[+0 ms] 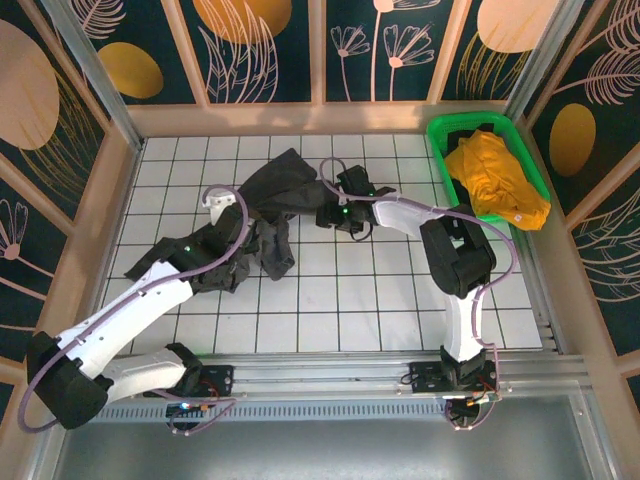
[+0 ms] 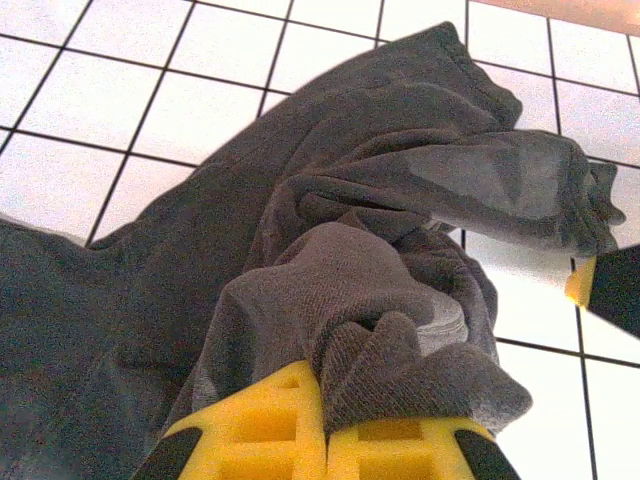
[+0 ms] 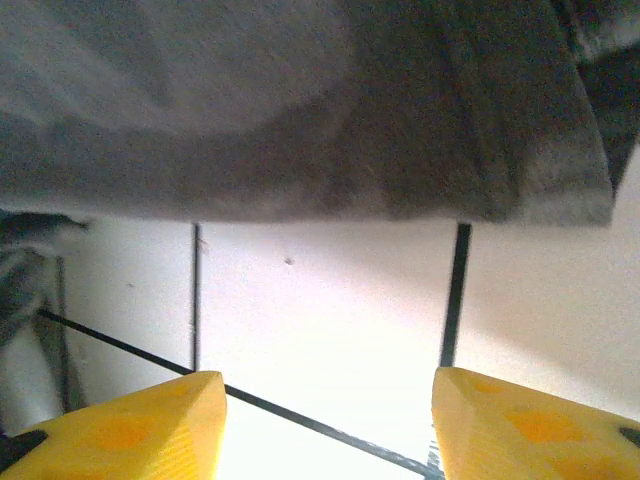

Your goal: Fold and stack the t-shirts

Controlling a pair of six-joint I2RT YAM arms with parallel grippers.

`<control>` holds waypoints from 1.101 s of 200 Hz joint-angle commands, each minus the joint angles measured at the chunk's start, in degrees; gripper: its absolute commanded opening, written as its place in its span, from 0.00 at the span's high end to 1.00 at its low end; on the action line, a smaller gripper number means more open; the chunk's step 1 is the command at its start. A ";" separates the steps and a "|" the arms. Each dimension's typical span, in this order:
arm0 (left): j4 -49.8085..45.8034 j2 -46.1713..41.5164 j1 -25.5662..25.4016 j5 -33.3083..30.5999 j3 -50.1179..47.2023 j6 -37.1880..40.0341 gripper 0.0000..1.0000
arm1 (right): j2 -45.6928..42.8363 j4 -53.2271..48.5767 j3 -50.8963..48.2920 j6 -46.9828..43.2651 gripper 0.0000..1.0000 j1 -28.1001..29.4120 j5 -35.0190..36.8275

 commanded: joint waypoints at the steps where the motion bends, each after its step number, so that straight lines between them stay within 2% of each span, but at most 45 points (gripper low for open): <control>1: -4.76 -0.27 0.39 -4.37 -0.57 -2.55 1.00 | -1.25 -0.87 -0.12 -1.99 0.43 -0.96 4.26; 37: -8.20 -2.89 0.44 -9.42 -0.33 -4.90 1.00 | 2.19 -2.60 6.37 -5.01 0.42 -1.81 9.80; 70: -9.29 -5.44 0.40 -12.38 0.26 -6.04 1.00 | 9.63 -6.07 14.33 -4.77 0.41 -2.24 9.61; 88: -10.13 -6.45 0.44 -13.65 0.87 -7.05 1.00 | 12.88 -6.78 17.37 -2.75 0.45 -2.62 9.06; 101: -10.87 -7.14 0.48 -14.99 1.51 -8.02 1.00 | 14.57 -6.77 19.21 -1.03 0.54 -3.04 7.99; 113: -11.32 -7.69 0.53 -16.28 2.50 -8.47 1.00 | 15.18 -7.08 20.52 0.50 0.72 -3.33 7.63; 117: -11.24 -7.84 0.53 -16.72 2.86 -8.50 1.00 | 15.14 -7.04 20.95 1.06 0.83 -3.57 7.59; 122: -11.15 -8.04 0.53 -17.18 3.45 -8.40 1.00 | 14.90 -7.00 21.21 1.59 0.91 -3.76 7.58; 131: -10.81 -8.17 0.61 -18.19 4.41 -7.96 1.00 | 14.24 -6.91 21.52 2.40 1.00 -4.07 7.66; 162: -8.38 -8.06 1.18 -21.88 7.69 -6.28 1.00 | 8.91 -7.17 20.99 4.01 1.00 -5.71 10.73; 183: -3.48 -8.24 1.92 -23.58 8.81 -3.07 1.00 | 3.29 -6.95 18.45 5.34 1.00 -8.38 12.12; 220: 4.72 -6.76 3.96 -23.77 9.45 1.20 1.00 | -7.81 -6.59 13.54 5.47 1.00 -13.67 13.47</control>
